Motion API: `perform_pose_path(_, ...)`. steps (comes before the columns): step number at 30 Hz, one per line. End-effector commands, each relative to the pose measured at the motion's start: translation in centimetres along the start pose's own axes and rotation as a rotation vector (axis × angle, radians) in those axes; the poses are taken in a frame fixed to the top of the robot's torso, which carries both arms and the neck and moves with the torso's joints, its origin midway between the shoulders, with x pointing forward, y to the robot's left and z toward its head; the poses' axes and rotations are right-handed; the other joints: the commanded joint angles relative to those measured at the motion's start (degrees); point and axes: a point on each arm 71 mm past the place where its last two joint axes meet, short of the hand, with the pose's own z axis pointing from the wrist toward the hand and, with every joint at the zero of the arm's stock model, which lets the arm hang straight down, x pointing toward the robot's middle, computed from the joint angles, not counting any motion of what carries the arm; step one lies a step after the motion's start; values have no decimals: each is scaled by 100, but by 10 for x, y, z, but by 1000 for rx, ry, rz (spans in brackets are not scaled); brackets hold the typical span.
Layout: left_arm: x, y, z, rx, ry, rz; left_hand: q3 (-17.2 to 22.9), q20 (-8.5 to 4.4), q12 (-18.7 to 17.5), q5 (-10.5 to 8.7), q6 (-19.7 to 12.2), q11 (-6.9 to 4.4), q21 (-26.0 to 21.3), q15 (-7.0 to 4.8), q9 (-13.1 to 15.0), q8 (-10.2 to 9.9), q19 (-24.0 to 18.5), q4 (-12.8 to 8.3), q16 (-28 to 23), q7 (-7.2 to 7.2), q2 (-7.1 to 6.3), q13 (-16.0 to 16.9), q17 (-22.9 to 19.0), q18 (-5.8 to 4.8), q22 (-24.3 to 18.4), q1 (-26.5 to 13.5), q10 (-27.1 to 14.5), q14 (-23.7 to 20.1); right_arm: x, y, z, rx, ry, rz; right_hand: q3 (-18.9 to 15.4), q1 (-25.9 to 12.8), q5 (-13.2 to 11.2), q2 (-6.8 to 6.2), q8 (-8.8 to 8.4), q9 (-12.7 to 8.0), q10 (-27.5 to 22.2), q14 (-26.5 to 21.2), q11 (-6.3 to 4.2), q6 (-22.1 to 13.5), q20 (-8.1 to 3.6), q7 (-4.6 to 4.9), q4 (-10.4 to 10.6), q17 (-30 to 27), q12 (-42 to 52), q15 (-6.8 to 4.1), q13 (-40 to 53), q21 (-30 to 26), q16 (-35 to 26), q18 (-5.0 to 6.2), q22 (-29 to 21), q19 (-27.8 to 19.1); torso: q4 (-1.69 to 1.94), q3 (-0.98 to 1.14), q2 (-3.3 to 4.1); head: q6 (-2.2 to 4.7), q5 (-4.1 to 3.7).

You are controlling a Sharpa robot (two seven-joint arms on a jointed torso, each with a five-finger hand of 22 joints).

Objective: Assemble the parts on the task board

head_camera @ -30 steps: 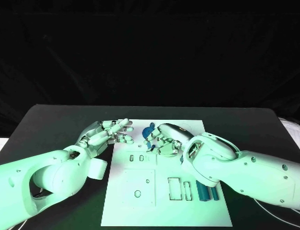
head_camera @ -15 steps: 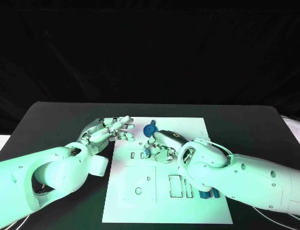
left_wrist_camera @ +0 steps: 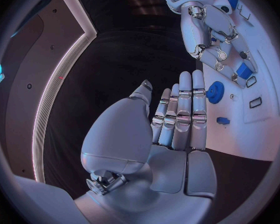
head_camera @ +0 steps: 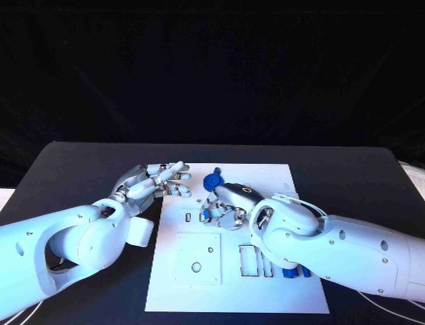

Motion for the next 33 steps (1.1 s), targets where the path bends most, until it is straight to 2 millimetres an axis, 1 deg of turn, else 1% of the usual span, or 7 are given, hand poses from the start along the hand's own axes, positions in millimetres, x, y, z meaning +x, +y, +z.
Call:
perform_pose_path(1, 2, -1, 0, 11, 16, -9, 3, 20, -15, -32, -18, 33, 24, 12, -3, -18, -36, -29, -34, 31, 34, 9, 7, 50, 6, 6, 0, 3, 8, -4, -1, 26, 56, -32, 16, -17, 18, 27, 31, 132, 10, 478, -40, 114, -59, -46, 6, 888, -10, -33, -666, 3, -26, -69, 1129, 281, 1, 0, -3, -5, 4)
perform_pose_path(4, 2, -1, 0, 11, 16, -9, 3, 20, -15, -32, -18, 33, 24, 12, -3, -18, -36, -29, -34, 31, 34, 9, 7, 50, 6, 6, 0, 3, 9, -5, -2, 30, 61, -35, 15, -21, 18, 23, 30, 132, 9, 477, -40, 114, -59, -46, 6, 888, -12, -33, -667, 2, -26, -69, 1128, 281, 0, 0, -2, -10, 3)
perform_pose_path(10, 2, -1, 0, 10, 15, -8, 3, 20, -15, -32, -18, 33, 24, 12, -3, -18, -36, -29, -34, 31, 34, 9, 7, 50, 6, 6, 0, 3, 10, -8, -3, 44, 79, -49, -6, -83, 12, -39, 6, 132, -4, 475, -37, 96, -61, -39, 13, 874, -59, -33, -690, -7, -35, -65, 1112, 267, 0, 3, -2, -20, 3)
perform_pose_path(21, 2, -1, 0, 10, 15, -8, 3, 20, -15, -32, -18, 33, 24, 12, -3, -18, -36, -29, -34, 31, 34, 9, 7, 50, 6, 6, 0, 3, 10, -11, -5, 56, 94, -69, -39, -182, 18, -166, -70, 115, -78, 470, -9, 16, -50, -1, 28, 848, -273, -14, -805, -22, -53, -59, 1089, 248, -2, 5, -4, -29, -4)
perform_pose_path(22, 2, -1, 0, 10, 15, -8, 3, 20, -15, -32, -18, 33, 24, 12, -3, -18, -36, -29, -34, 31, 34, 9, 7, 50, 6, 6, 0, 3, 10, -11, -5, 57, 96, -70, -42, -190, 19, -178, -77, 113, -85, 469, -6, 7, -49, 4, 30, 847, -291, -11, -815, -24, -54, -58, 1085, 245, -1, 3, -4, -28, -5)
perform_pose_path(28, 2, -1, 0, 10, 15, -8, 3, 20, -15, -32, -18, 33, 24, 12, -3, -18, -36, -29, -34, 31, 34, 9, 7, 50, 6, 6, 0, 3, 11, -11, -5, 58, 104, -74, -91, -267, 86, -290, -125, 96, -129, 466, 25, -67, -31, 41, 53, 833, -407, 13, -877, -36, -64, -53, 1065, 227, 1, 0, -4, -29, -12)
perform_pose_path(33, 2, -1, 0, 9, 16, -9, 3, 20, -15, -32, -18, 33, 24, 12, -3, -18, -36, -29, -34, 31, 34, 9, 7, 50, 6, 6, 0, 3, 10, -12, -5, 63, 94, -76, -168, -369, 136, -410, -158, 52, -224, 462, 77, -258, 2, 107, 110, 811, -659, 55, -1018, -55, -79, -45, 1033, 201, 3, -4, -6, -21, -18)
